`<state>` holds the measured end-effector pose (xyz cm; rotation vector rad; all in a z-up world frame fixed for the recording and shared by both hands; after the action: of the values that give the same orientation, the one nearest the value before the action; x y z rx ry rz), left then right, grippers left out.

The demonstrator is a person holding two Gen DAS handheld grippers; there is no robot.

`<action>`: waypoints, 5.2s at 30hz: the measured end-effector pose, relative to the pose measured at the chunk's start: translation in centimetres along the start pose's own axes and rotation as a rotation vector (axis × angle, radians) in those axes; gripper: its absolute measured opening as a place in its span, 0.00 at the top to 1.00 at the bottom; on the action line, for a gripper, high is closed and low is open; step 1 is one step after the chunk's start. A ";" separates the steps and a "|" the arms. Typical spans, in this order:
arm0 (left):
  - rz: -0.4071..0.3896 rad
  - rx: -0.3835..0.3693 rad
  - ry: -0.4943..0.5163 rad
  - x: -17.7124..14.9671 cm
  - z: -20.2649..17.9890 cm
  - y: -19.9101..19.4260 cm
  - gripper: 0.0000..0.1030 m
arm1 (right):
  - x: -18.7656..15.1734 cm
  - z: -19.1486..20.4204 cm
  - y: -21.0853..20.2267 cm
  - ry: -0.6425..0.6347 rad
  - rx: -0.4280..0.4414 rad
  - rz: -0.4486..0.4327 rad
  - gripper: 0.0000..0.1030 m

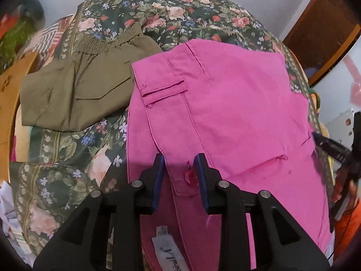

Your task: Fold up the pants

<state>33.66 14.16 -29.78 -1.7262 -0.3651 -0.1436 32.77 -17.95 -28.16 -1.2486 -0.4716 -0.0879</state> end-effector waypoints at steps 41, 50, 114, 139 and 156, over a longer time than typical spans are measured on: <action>-0.028 0.071 0.122 -2.3 -2.8 -0.7 0.66 | -1.1 3.7 -0.6 -0.136 0.036 -0.013 0.77; -0.037 0.159 0.210 -2.9 -3.7 -0.6 0.65 | -0.8 4.3 -0.3 -0.198 -0.030 0.000 0.88; -0.363 0.138 0.203 8.5 -2.1 -12.4 0.89 | 12.9 5.4 -12.0 -0.148 0.082 -0.356 0.96; -0.167 0.148 0.240 -12.6 -0.9 -10.3 0.91 | -10.0 6.4 -10.8 -0.157 0.037 -0.068 0.95; -0.234 0.282 0.386 -15.2 -2.6 -13.1 0.36 | -14.8 5.9 -12.6 -0.148 -0.059 -0.032 0.55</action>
<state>15.40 11.15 -21.52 -1.3376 -0.2842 -0.5607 13.65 -19.41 -21.33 -1.3116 -0.6208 -0.0364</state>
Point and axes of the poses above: each gripper's, at about its wrist camera, not at the fingertips, and y roughly the way its jaws point, z to its left, x to its top, the point moved 3 cm from there along y, roughly the way its jaws point, and after that the axes turned 7 degrees about z, right-handed, at the moved point
